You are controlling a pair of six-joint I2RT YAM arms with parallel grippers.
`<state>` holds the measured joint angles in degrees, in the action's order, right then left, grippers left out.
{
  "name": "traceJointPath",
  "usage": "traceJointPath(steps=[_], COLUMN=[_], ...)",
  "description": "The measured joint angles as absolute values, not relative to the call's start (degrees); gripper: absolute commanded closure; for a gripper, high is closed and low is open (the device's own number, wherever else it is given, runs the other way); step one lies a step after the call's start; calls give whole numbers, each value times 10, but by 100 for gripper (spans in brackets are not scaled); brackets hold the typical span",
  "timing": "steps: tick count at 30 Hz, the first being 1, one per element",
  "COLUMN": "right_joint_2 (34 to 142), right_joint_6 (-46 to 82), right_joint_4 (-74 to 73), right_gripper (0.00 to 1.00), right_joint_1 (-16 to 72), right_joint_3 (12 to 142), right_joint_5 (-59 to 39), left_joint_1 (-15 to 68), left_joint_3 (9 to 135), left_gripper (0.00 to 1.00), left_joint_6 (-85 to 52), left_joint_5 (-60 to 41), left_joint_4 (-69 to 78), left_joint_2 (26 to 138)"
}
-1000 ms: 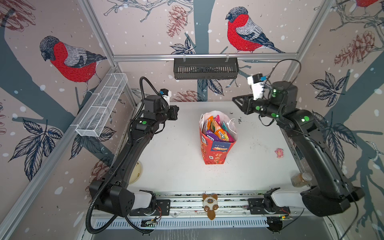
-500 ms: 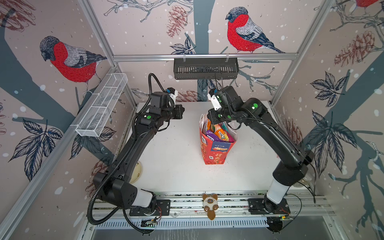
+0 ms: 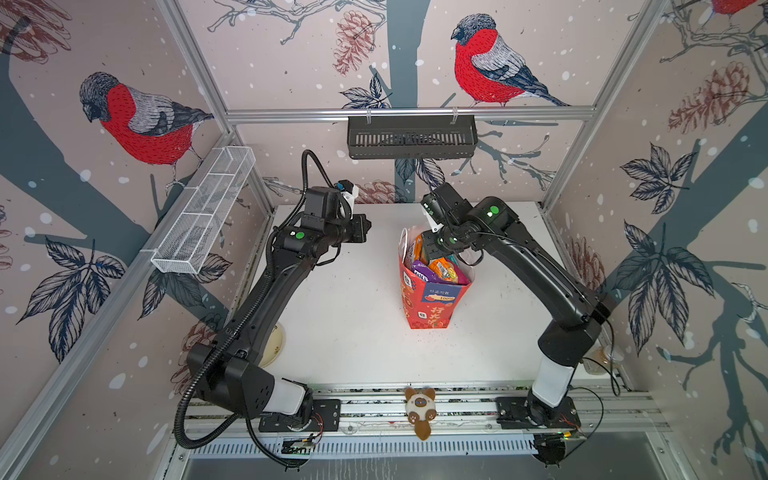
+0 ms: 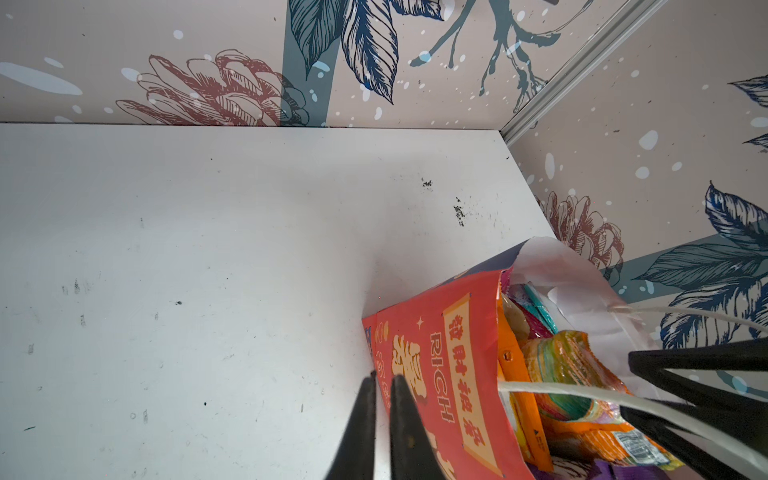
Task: Take the snacks out of the paper bag
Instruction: 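Raise both arms and move the grippers above the red paper bag, then grip the bag rim with the left gripper while the right gripper reaches into the bag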
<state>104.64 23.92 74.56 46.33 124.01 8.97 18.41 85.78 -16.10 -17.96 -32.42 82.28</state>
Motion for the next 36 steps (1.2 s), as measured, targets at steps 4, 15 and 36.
traceJointPath(steps=[4, 15, 36], right_joint_2=[1044, 1030, 1009], right_joint_6=[251, 268, 266], right_joint_4=[747, 748, 722], right_gripper=[62, 56, 59], right_joint_1=[464, 461, 446], right_joint_3=[1223, 1192, 1144], right_joint_5=[90, 97, 74], left_joint_1=[184, 191, 281], left_joint_3=[869, 876, 875], left_gripper=[89, 88, 83], left_joint_6=[-160, -159, -161], left_joint_5=[-180, -195, -211], left_joint_4=[-328, -328, -368], left_joint_2=[831, 832, 849])
